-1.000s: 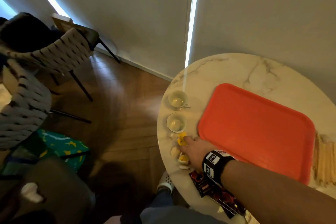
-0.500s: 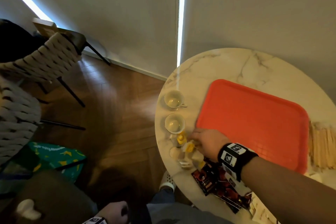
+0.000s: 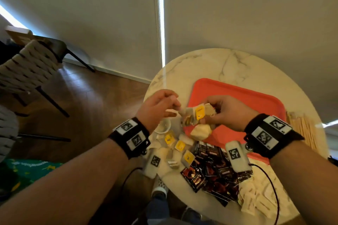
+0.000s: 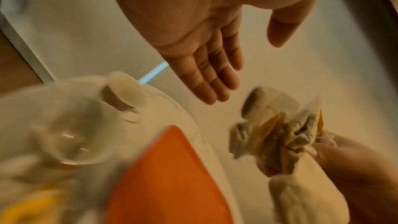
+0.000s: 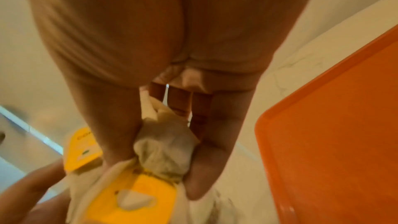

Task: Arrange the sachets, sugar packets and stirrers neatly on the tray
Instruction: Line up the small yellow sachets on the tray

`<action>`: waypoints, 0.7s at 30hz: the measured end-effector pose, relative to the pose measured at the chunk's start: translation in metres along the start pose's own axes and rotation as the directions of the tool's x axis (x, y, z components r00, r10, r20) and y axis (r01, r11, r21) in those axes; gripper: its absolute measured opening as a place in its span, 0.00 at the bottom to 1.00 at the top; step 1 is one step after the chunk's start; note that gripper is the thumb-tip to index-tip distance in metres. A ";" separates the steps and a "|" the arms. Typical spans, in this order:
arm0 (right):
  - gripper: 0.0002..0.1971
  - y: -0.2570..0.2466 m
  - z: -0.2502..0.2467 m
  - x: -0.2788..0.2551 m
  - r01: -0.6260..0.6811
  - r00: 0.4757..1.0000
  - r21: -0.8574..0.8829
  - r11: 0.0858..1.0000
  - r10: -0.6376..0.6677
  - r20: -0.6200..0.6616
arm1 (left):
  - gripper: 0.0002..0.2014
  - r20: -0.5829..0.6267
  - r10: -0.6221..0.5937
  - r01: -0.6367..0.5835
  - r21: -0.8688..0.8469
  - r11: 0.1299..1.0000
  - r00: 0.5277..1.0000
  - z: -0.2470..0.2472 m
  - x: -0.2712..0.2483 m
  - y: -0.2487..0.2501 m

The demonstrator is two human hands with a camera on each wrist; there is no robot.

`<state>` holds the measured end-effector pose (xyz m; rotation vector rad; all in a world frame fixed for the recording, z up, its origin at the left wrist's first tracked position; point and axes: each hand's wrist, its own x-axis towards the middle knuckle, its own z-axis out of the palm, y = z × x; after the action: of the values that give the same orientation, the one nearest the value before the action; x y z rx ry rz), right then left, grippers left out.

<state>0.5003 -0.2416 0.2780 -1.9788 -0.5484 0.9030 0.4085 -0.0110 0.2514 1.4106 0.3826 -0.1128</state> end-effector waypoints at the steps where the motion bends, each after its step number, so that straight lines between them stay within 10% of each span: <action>1: 0.12 -0.003 -0.005 -0.002 0.017 1.000 0.045 0.999 -0.017 -0.014 | 0.18 0.079 -0.046 0.052 -0.073 0.996 0.996 0.016 0.012 0.007; 9: 0.13 0.018 -0.032 0.005 0.085 0.988 0.013 0.996 -0.083 -0.132 | 0.43 0.584 -0.225 0.416 -0.215 0.883 0.780 0.092 0.053 -0.017; 15: 0.11 0.070 -0.034 0.035 0.041 0.963 -0.111 0.993 -0.069 -0.259 | 0.14 0.311 -0.260 0.319 -0.157 0.935 0.914 0.112 0.090 -0.066; 21: 0.17 0.119 -0.013 0.036 0.138 0.919 -0.058 0.989 -0.150 -0.366 | 0.12 0.256 -0.186 0.232 -0.166 0.958 0.949 0.123 0.111 -0.113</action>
<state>0.5374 -0.2869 0.1675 -2.0408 -0.4834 0.4156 0.5018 -0.1328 0.1221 1.1445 0.3339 -0.4056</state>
